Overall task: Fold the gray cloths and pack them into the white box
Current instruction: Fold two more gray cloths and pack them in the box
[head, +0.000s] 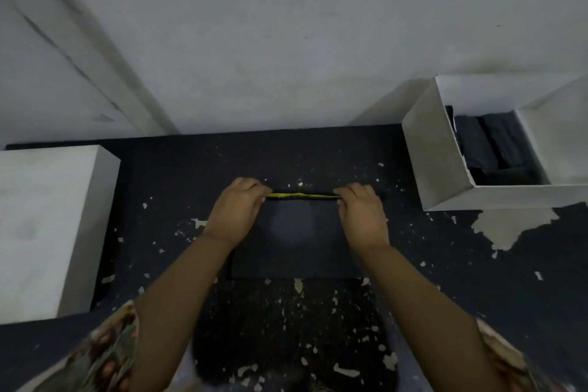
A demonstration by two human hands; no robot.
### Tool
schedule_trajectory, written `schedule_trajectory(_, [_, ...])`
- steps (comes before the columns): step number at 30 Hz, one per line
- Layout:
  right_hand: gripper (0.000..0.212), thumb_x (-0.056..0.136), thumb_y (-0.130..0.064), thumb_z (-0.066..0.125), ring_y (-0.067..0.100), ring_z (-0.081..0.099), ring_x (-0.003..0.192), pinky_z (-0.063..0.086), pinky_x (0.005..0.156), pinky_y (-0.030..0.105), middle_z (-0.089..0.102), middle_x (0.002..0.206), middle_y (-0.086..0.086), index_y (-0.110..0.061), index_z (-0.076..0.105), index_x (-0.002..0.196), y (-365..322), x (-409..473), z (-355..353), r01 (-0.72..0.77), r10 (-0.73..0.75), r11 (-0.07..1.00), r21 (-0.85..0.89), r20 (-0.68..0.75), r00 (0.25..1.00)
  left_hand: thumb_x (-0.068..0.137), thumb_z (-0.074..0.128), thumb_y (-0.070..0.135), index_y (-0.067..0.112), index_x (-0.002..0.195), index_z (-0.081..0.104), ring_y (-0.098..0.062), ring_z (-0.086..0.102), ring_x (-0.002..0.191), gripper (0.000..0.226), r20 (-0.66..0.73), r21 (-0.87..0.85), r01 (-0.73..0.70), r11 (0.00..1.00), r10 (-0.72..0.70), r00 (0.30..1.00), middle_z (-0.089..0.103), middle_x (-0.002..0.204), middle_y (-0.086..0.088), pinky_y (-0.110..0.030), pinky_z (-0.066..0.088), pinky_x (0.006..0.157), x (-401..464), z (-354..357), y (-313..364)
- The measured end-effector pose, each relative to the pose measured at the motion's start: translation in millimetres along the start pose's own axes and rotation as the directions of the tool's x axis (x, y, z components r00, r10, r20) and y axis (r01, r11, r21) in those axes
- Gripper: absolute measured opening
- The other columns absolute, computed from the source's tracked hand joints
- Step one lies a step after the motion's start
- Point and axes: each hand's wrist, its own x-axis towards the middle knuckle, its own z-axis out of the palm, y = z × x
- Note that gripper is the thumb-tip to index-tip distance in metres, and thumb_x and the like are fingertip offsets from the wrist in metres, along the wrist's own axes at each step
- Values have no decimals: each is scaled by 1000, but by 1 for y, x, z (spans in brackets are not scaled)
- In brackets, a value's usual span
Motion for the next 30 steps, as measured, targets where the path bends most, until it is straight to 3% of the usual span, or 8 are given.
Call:
schedule_trajectory(4, [30,93,-17,49,26,48,111,38,92,38,59,119,6,-15,57,123,9,18,12,10,0,996,-85,121,993,87,61,16,11,113,65,-24,51,106,27,150,-34,-21,999,26,988,63,112,-8,-33,41,93,23,8,-8])
schedule_trajectory(9, [14,83,-10,64,33,62,86,48,78,40,67,94,13,-8,68,96,16,16,16,136,-130,980,-148,53,990,82,68,20,10,101,70,-21,47,98,21,168,-60,-48,997,58,984,58,101,-7,-28,40,84,26,15,-12])
schedule_trajectory(14, [22,77,-9,71,32,64,84,50,75,40,68,94,13,-10,68,99,22,13,17,222,-219,953,-206,40,975,80,69,15,15,87,66,-12,46,89,7,257,-149,54,987,-14,966,58,92,-2,-22,36,76,35,16,-12])
schedule_trajectory(21, [10,79,2,59,30,59,78,44,73,37,63,87,14,-6,62,83,19,21,17,199,-194,966,-166,43,980,89,56,15,17,89,53,-14,55,77,4,266,-198,91,976,-36,963,60,85,1,-28,42,66,40,11,-10])
schedule_trajectory(26, [18,83,5,48,31,55,92,41,84,40,60,97,18,-2,59,95,18,25,20,155,-139,971,-180,98,985,87,62,22,12,93,59,-15,48,82,13,200,-111,91,990,-67,978,54,87,-2,-31,41,71,35,15,-13])
schedule_trajectory(30, [16,91,-8,50,31,54,96,39,85,41,60,102,13,-7,61,103,22,20,18,121,-114,983,-140,61,992,85,65,20,10,99,64,-20,50,92,17,155,-89,82,993,-67,986,58,93,-8,-33,43,79,29,13,-22])
